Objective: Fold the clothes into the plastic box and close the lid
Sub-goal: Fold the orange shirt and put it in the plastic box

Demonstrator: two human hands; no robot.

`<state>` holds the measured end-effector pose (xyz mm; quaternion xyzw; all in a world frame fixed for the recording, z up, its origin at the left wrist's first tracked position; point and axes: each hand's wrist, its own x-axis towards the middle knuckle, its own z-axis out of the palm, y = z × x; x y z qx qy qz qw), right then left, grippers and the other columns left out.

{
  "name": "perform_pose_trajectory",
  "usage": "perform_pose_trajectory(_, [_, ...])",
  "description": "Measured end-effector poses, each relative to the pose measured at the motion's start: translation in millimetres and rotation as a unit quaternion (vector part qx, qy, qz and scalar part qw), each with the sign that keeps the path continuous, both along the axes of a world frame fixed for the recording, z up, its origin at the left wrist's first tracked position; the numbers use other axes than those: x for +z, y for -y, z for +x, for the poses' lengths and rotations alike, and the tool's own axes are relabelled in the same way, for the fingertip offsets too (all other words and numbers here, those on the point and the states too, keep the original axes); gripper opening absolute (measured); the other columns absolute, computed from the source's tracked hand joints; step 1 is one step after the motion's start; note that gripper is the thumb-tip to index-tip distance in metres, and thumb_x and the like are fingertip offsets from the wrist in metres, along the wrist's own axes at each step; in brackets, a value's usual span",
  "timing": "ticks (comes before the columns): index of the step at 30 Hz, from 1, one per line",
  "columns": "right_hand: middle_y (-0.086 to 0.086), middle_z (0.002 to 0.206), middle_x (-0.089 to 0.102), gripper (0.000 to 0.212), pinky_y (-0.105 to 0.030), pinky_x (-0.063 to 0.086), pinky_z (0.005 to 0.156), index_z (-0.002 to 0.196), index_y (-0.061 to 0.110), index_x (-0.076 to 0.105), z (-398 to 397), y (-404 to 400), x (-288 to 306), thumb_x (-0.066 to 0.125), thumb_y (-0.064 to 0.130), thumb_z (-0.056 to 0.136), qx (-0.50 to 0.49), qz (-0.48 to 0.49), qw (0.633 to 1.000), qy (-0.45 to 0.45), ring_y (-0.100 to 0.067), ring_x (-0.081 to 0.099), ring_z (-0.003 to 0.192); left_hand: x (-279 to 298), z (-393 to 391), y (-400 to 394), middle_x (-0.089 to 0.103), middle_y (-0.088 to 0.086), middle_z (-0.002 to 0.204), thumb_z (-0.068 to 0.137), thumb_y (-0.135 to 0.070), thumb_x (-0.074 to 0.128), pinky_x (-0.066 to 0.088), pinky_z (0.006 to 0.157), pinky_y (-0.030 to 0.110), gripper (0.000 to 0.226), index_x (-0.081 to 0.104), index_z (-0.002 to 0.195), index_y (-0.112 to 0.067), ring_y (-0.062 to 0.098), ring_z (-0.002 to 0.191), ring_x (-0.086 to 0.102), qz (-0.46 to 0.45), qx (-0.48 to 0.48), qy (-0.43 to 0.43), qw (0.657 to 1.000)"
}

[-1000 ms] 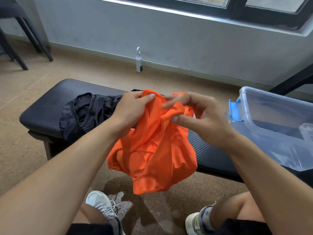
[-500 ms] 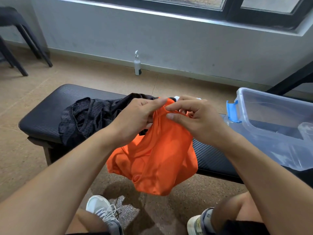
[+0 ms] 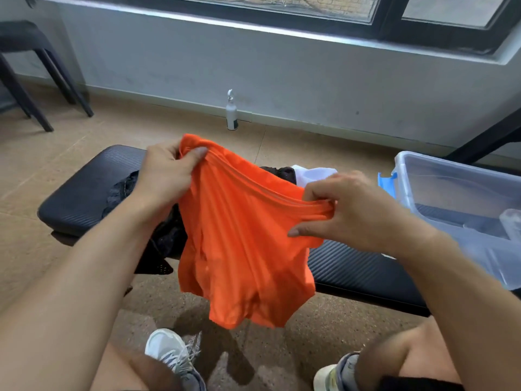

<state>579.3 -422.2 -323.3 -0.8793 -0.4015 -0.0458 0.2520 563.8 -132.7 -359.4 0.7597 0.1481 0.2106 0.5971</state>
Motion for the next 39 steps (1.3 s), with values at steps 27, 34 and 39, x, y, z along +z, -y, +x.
perform_pose_trajectory(27, [0.008, 0.059, 0.055, 0.04, -0.018, 0.044, 0.048, 0.082, 0.009, 0.054, 7, 71, 53, 0.077, -0.02, 0.067, -0.039, 0.172, 0.893, -0.414, -0.004, 0.052, 0.053, 20, -26, -20, 0.078, 0.01, 0.093, 0.081, -0.021, 0.075, 0.06, 0.073, 0.029, 0.016, 0.081, 0.094, -0.013, 0.016, 0.078, 0.074, -0.135, -0.311, -0.095, 0.936])
perform_pose_trajectory(34, [0.0, 0.06, 0.066, 0.012, -0.014, 0.048, 0.047, 0.079, 0.007, 0.072, 26, 55, 3, 0.083, 0.002, 0.077, -0.252, 0.073, 0.933, -0.247, -0.001, 0.06, 0.046, -19, -7, -17, 0.079, 0.007, 0.092, 0.095, -0.018, 0.069, 0.055, 0.077, 0.037, 0.015, 0.082, 0.092, -0.023, 0.017, 0.081, 0.071, -0.012, -0.175, -0.116, 0.978])
perform_pose_trajectory(39, [-0.004, 0.104, 0.078, 0.023, -0.027, 0.058, 0.074, 0.113, 0.014, 0.073, 27, 41, -2, 0.072, 0.013, 0.089, -0.209, 0.312, 0.837, -0.398, -0.014, 0.073, 0.092, -19, -4, -18, 0.076, 0.02, 0.102, 0.09, -0.013, 0.073, 0.057, 0.069, 0.031, 0.011, 0.079, 0.098, -0.01, 0.02, 0.077, 0.073, -0.087, -0.135, -0.126, 0.979])
